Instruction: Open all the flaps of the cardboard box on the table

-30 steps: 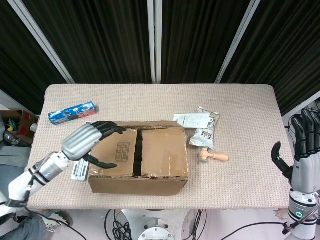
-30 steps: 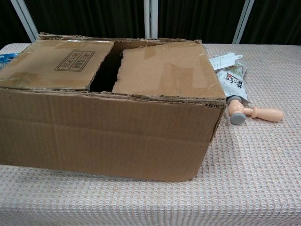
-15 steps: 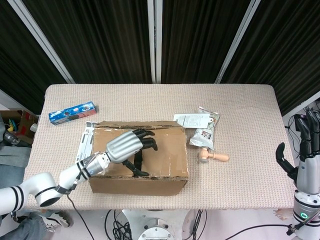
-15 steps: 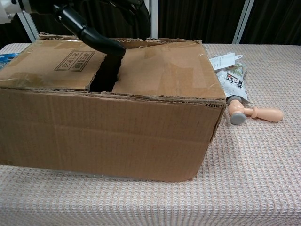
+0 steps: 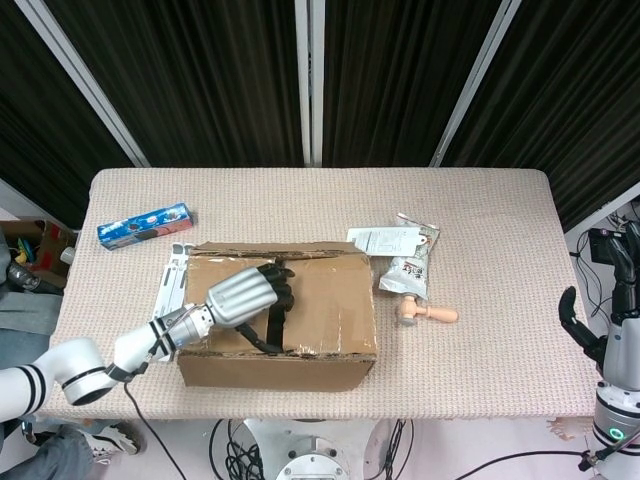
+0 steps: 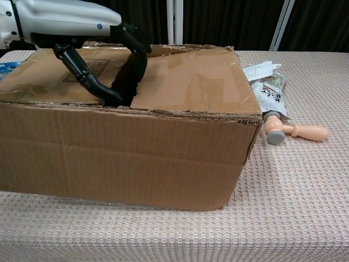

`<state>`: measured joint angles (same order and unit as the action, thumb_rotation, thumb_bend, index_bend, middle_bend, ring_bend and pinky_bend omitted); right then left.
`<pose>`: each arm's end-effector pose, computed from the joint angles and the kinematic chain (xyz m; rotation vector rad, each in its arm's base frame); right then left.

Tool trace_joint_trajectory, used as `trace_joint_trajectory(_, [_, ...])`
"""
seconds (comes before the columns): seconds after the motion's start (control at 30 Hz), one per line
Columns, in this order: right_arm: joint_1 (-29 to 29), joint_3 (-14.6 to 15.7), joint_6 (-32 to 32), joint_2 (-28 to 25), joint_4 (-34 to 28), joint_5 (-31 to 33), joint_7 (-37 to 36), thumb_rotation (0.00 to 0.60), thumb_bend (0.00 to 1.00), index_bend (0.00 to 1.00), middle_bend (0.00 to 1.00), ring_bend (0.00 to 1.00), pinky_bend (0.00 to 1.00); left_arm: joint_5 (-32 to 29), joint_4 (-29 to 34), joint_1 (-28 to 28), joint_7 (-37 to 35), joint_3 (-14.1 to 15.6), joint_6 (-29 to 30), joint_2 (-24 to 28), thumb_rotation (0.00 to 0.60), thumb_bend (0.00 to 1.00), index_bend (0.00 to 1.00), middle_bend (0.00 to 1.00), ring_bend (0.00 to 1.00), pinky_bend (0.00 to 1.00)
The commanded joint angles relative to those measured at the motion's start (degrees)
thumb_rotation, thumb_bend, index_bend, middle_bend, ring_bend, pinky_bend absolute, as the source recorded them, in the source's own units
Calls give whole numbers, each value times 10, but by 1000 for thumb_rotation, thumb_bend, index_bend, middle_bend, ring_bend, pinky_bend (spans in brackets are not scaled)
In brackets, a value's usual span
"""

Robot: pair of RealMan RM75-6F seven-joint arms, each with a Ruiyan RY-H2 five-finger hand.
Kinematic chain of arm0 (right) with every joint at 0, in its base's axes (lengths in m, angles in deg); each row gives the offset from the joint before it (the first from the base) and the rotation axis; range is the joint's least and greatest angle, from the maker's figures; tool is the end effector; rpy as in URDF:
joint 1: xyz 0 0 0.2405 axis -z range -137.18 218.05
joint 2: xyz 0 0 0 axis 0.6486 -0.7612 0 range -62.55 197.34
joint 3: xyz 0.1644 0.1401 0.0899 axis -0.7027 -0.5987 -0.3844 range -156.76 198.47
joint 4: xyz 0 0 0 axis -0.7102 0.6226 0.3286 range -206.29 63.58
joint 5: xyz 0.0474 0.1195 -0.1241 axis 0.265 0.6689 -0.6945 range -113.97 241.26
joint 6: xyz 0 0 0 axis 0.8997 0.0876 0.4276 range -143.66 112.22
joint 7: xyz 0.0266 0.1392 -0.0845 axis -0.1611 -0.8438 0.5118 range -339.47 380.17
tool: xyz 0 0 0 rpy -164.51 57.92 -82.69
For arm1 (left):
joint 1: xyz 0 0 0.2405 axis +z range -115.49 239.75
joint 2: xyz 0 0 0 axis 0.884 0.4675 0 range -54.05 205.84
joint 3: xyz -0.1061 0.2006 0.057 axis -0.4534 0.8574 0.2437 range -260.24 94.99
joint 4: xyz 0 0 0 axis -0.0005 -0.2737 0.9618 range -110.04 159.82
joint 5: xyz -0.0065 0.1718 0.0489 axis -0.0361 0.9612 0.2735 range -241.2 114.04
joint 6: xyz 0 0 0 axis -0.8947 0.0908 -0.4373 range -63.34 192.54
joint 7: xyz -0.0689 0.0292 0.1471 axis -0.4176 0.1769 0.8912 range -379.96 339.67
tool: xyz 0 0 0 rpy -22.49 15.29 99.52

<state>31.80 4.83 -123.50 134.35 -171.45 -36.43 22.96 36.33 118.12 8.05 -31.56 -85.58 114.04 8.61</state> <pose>-0.1690 -0.2100 0.2446 1.1294 -0.3964 1.5592 -0.0574 0.3144 0.0602 -2.4384 -0.6000 -1.0751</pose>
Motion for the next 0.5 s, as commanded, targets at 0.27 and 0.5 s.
trace_joint_trajectory(0.27, [-5,1,5,6,2,-5,-3,600,417,0,9,0,0,-8,16,-4,39,12,-12,31,241,44,470,422,137,212])
trace_joint_trajectory(0.5, [-6,1,7,6,3,-3,-5,600,391,0,9,0,0,0,26,-4,57,17,-6,46,211,131,519,464,137,209])
